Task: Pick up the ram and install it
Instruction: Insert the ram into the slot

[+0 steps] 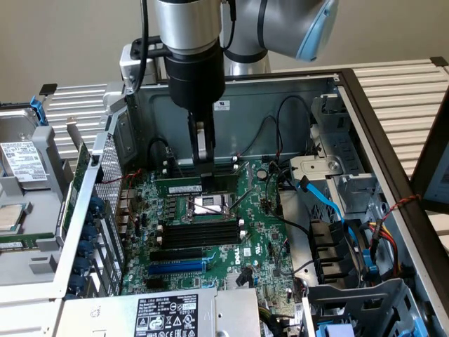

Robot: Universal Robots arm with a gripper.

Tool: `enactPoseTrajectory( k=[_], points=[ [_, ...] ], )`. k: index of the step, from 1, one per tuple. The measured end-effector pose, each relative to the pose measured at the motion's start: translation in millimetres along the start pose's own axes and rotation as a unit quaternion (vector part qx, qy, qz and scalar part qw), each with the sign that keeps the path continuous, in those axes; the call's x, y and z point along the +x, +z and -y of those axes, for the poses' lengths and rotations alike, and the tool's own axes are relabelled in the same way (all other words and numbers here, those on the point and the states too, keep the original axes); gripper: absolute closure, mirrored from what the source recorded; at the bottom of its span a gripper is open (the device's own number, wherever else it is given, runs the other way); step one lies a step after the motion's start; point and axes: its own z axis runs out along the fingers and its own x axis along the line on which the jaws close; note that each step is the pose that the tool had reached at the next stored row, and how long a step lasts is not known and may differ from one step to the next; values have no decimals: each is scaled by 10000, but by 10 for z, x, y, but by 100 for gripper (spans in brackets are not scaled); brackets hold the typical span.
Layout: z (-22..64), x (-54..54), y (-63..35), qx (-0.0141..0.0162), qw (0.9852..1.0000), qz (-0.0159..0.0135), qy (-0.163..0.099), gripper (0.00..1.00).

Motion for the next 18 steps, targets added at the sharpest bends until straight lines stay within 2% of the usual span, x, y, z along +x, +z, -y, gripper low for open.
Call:
enactPoseTrajectory(
  k=[8,10,12,14,18],
  points=[
    [5,-1,125,-13,10000,-4,0,87],
    [7,-2,144,-16,10000,-22,-2,87],
    [12,-2,160,-15,10000,-61,-4,87],
    [12,-2,187,-15,10000,-86,-5,87],
    [7,-4,253,-21,10000,-87,-12,87]
  ],
)
